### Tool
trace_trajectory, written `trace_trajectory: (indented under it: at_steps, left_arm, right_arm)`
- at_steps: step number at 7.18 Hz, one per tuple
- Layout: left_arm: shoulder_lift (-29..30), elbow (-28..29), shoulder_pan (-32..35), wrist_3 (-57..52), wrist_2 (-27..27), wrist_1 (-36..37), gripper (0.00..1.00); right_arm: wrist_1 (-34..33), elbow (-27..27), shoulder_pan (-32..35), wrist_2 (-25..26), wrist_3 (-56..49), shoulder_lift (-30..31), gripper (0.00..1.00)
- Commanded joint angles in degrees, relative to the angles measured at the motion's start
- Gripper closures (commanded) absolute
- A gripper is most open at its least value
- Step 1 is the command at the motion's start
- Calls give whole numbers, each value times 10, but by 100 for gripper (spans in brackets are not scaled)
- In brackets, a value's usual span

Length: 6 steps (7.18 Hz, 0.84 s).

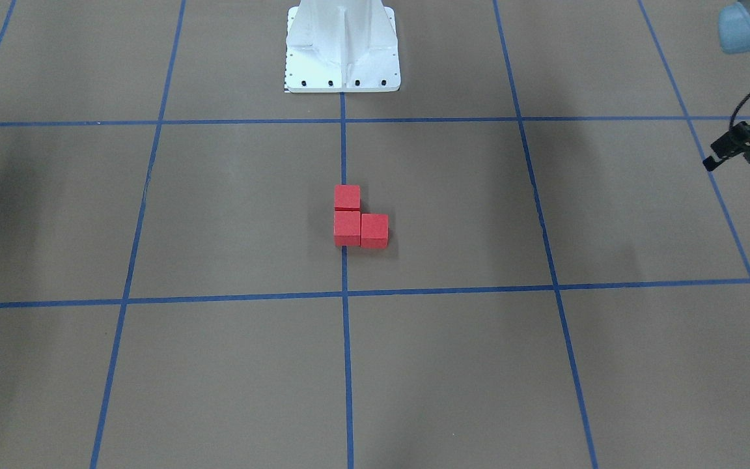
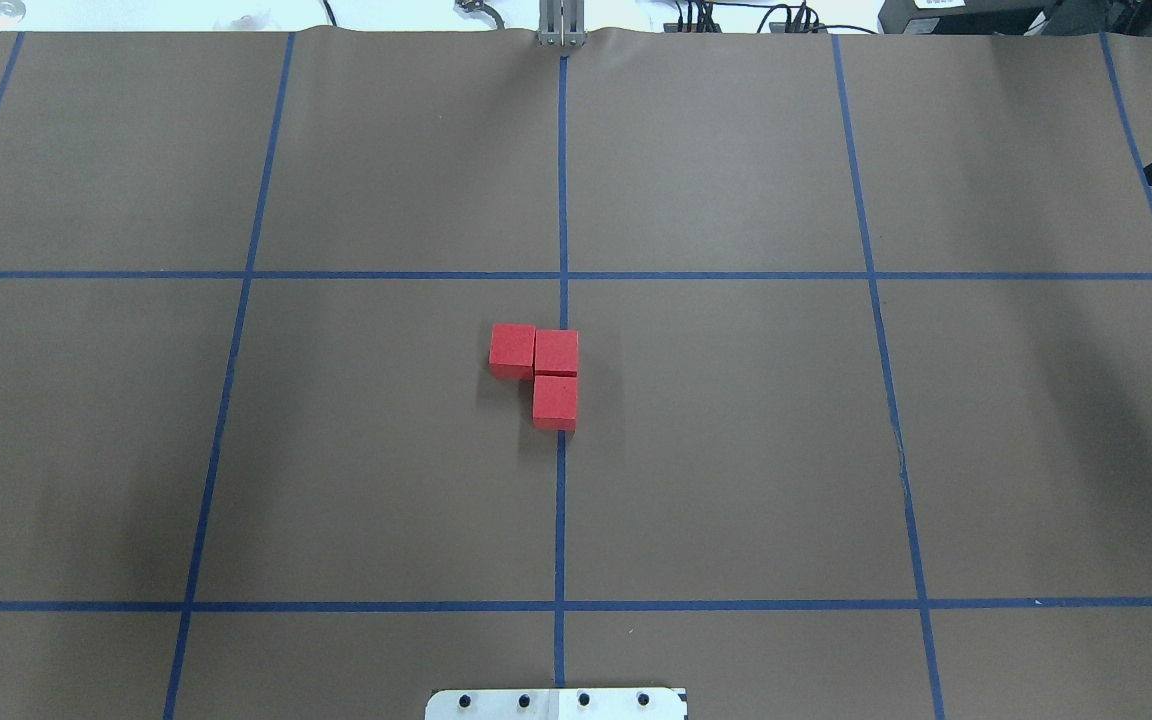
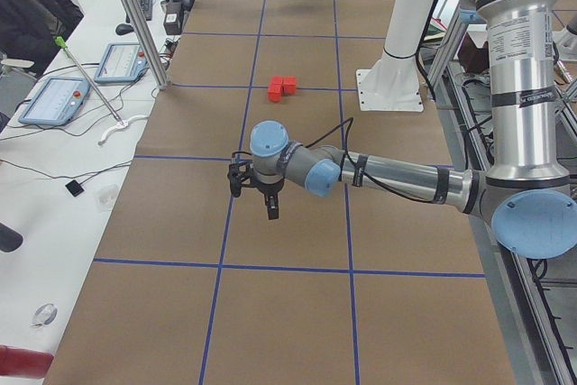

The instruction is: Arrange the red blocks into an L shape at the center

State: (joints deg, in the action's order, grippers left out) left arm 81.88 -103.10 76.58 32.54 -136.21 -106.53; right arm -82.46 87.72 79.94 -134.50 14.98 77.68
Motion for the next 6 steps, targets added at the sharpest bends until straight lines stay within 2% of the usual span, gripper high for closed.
trace_trajectory:
  at_steps: [1,2,6]
  left_arm:
    - [-3,24,36,-74,-5,3,0]
    - [0,30,34,-73,-5,4,0]
    - [2,50,87,-85,-21,14,0]
  right_arm:
    - [2,-3,28,-1,-19,19,0]
    - [8,5,35,2,-19,48,0]
    - [3,4,51,5,-20,43,0]
